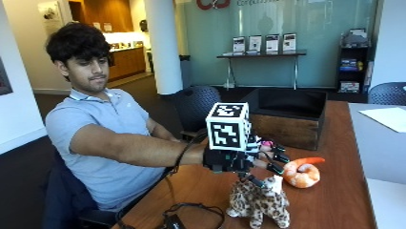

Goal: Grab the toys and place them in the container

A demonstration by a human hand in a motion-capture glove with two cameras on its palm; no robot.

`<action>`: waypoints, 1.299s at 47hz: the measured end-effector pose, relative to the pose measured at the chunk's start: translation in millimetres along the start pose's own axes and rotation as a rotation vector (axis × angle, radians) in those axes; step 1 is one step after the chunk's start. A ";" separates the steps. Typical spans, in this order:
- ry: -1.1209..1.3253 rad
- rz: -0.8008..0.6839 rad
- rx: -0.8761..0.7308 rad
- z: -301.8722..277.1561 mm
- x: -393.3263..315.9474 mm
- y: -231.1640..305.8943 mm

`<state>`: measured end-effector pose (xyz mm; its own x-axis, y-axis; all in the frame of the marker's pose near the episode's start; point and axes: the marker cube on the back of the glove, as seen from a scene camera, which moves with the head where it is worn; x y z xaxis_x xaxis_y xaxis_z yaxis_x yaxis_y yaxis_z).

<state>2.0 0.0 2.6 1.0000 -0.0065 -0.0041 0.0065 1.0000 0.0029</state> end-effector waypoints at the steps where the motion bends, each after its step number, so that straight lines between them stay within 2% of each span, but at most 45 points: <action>1: 0.001 0.000 0.001 0.6 0.5 -0.1; 20: 0.007 0.018 0.003 0.8 1.8 0.2; 29: 0.026 0.080 -0.169 51.0 9.6 -3.0; 32: 0.032 0.081 -0.180 75.3 11.5 -3.8; 40: 0.048 0.039 0.095 88.9 3.9 -11.0; 46: 0.075 -0.020 0.194 73.9 -8.2 -15.9; 51: -0.005 -0.067 0.250 42.9 -37.9 -19.2; 61: -0.152 -0.204 0.336 -51.9 -150.3 -30.0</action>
<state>-148.7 -28.9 -48.8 0.9671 -0.2301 0.1088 0.1806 0.9216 0.3435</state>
